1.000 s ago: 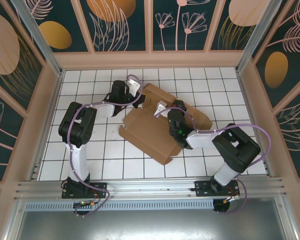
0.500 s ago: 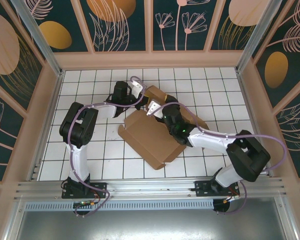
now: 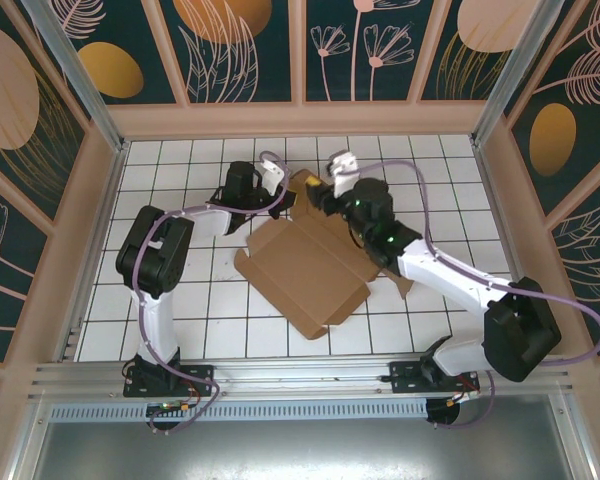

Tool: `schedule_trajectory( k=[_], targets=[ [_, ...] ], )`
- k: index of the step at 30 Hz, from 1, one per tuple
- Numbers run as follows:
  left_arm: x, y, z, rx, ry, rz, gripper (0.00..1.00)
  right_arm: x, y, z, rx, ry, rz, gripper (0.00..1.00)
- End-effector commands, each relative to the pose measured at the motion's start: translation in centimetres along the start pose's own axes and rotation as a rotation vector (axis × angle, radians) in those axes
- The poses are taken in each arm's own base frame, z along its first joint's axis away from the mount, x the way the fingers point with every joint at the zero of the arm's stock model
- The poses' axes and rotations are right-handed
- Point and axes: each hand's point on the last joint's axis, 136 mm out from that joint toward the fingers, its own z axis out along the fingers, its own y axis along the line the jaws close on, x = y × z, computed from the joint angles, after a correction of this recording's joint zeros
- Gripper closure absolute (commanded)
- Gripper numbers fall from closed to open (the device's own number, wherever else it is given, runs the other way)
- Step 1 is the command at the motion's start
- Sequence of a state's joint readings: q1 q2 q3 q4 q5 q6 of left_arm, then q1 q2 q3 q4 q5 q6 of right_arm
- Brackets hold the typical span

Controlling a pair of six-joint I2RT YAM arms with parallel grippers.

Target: Fold the paper box

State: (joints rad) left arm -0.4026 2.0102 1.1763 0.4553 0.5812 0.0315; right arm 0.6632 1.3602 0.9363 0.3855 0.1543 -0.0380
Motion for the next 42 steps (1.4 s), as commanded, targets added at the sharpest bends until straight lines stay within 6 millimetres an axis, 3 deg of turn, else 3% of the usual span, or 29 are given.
schedule_trajectory(
  k=[1, 3, 7, 17, 33, 42],
  targets=[
    [-2.5, -0.8, -1.0, -0.030, -0.087, 0.037, 1.00, -0.6, -2.7, 1.4, 0.022, 0.049, 0.398, 0.38],
    [-2.6, -1.0, -1.1, -0.065, -0.111, 0.053, 1.00, 0.6, -4.2, 2.5, 0.039, 0.117, 0.460, 0.39],
    [-3.1, -1.0, -1.5, -0.147, -0.152, 0.045, 1.00, 3.1, -5.2, 5.0, -0.023, 0.280, 0.545, 0.39],
    [-0.1, -2.3, 0.0, -0.137, -0.101, -0.006, 1.00, 8.2, -2.4, 9.0, -0.178, 0.454, 0.581, 0.38],
    [2.5, -2.6, 0.8, -0.113, -0.038, -0.025, 0.94, 16.3, -1.3, 8.0, -0.146, 0.593, 0.547, 0.40],
    [2.4, -2.2, 1.1, -0.126, -0.053, -0.027, 0.80, 18.5, -1.6, 7.7, -0.116, 0.649, 0.518, 0.43]
  ],
)
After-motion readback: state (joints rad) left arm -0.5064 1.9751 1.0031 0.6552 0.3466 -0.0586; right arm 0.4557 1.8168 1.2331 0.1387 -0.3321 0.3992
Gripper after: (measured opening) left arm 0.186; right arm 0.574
